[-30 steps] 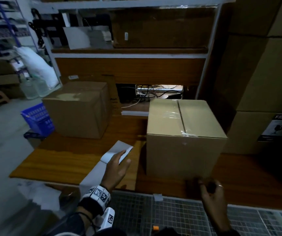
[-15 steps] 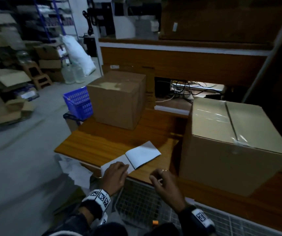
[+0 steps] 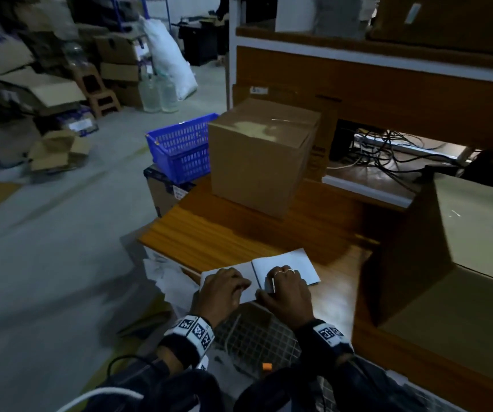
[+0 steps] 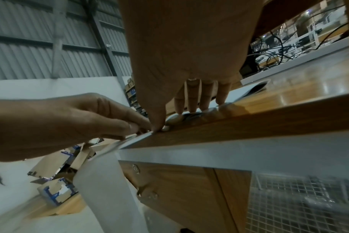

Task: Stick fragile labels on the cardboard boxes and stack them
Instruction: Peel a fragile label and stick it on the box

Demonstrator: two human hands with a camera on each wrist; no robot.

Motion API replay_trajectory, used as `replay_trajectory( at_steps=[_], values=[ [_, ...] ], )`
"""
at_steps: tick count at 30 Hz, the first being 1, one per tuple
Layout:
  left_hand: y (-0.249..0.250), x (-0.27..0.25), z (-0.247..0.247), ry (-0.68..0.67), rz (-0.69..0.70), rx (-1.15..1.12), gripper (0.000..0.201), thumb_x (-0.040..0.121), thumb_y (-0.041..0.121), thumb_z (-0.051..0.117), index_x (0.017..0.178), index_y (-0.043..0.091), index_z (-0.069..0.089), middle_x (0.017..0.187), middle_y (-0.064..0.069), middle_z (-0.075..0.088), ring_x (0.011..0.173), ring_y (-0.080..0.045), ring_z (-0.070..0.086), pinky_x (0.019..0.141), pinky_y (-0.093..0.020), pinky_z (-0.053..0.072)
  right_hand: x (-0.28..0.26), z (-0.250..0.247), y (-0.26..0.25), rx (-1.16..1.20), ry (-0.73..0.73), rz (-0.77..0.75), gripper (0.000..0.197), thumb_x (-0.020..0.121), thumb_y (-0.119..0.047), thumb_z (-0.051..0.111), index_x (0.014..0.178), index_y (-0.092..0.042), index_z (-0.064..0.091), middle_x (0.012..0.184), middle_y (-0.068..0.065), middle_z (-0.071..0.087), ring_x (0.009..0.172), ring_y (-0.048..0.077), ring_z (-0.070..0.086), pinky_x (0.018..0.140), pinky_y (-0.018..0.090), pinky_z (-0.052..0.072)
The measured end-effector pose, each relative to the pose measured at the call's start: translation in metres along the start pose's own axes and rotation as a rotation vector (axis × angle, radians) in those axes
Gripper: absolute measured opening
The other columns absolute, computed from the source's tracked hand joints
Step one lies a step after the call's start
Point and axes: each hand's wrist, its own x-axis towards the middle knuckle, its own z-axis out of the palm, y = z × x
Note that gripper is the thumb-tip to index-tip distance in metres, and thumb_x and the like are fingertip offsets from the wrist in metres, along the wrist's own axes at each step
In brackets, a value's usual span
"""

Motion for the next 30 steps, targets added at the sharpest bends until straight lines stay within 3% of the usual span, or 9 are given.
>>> replay_trajectory(
  at_steps=[3,6,8,10,14,21,23,26,30],
  values=[
    [-0.004,0.001,-0.001,-0.019,-0.003,-0.003,0.03,0.098,0.02,0.055,0.122,0.026,0.073,0.12,0.004,0.065,0.115,-0.017,0.056,0.095,-0.04,0.047,0.002,-0.004,0.001,0.063,0.062,0.002,0.021,0.088,-0.039,0.062,0.082,-0.021,0.054,0.078,-0.002,0.056,0.076,0.022,0.057,0.057,0.037,0.04],
    [-0.008,0.003,-0.004,0.019,0.003,-0.024,0.025,0.097,0.029,0.055,0.113,0.025,0.075,0.112,0.003,0.067,0.109,-0.02,0.061,0.089,-0.043,0.05,0.0,-0.029,0.005,0.21,0.186,0.055,0.02,0.1,-0.031,0.057,0.081,-0.024,0.057,0.071,-0.01,0.056,0.063,0.007,0.054,0.052,0.02,0.04],
    [-0.007,0.005,-0.005,0.053,-0.011,-0.014,0.022,0.097,0.032,0.059,0.108,0.024,0.076,0.108,0.002,0.069,0.106,-0.021,0.063,0.087,-0.042,0.05,0.003,-0.048,0.022,0.34,0.287,0.143,0.019,0.1,-0.023,0.057,0.081,-0.022,0.058,0.068,-0.011,0.053,0.06,0.009,0.052,0.051,0.018,0.037],
    [-0.005,0.007,-0.005,0.068,-0.04,-0.002,0.021,0.096,0.035,0.063,0.106,0.024,0.077,0.108,0.002,0.069,0.107,-0.02,0.062,0.09,-0.043,0.049,0.011,-0.062,0.05,0.383,0.401,0.233,0.02,0.1,-0.022,0.056,0.08,-0.022,0.058,0.069,-0.002,0.055,0.066,0.022,0.056,0.057,0.023,0.03],
    [-0.001,0.008,-0.004,0.032,-0.086,0.027,0.032,0.093,0.047,0.065,0.116,0.026,0.074,0.112,0.003,0.067,0.115,-0.021,0.058,0.094,-0.042,0.043,0.031,-0.08,0.096,0.439,0.45,0.4,0.02,0.1,-0.013,0.054,0.094,-0.004,0.071,0.089,0.018,0.07,0.088,0.035,0.064,0.076,0.033,0.041],
    [0.006,0.012,-0.011,-0.074,-0.174,0.119,0.043,0.097,0.051,0.06,0.136,0.032,0.063,0.124,0.002,0.059,0.125,-0.02,0.048,0.101,-0.037,0.035,0.045,-0.081,0.126,0.469,0.368,0.632,0.028,0.101,-0.002,0.051,0.121,0.013,0.063,0.122,0.037,0.064,0.118,0.05,0.058,0.1,0.045,0.045],
    [0.005,0.011,-0.014,-0.08,-0.189,0.103,0.044,0.096,0.049,0.062,0.135,0.031,0.064,0.123,0.001,0.06,0.124,-0.021,0.049,0.102,-0.038,0.037,0.042,-0.079,0.121,0.42,0.374,0.601,0.032,0.096,0.003,0.054,0.125,0.015,0.059,0.126,0.037,0.061,0.122,0.049,0.056,0.102,0.046,0.043],
    [0.004,0.007,-0.016,-0.084,-0.216,0.087,0.044,0.095,0.048,0.064,0.135,0.029,0.065,0.121,-0.001,0.061,0.124,-0.022,0.051,0.102,-0.04,0.04,0.035,-0.066,0.102,0.227,0.38,0.525,0.043,0.096,-0.011,0.058,0.135,0.004,0.056,0.139,0.031,0.053,0.131,0.046,0.046,0.107,0.053,0.038],
    [0.005,0.007,-0.02,-0.108,-0.234,0.111,0.044,0.095,0.048,0.064,0.135,0.03,0.065,0.123,-0.001,0.059,0.124,-0.023,0.049,0.101,-0.041,0.039,0.02,-0.039,0.046,0.317,0.314,0.049,0.024,0.097,-0.026,0.052,0.1,-0.01,0.07,0.1,0.011,0.067,0.098,0.034,0.061,0.082,0.042,0.046]
  ],
)
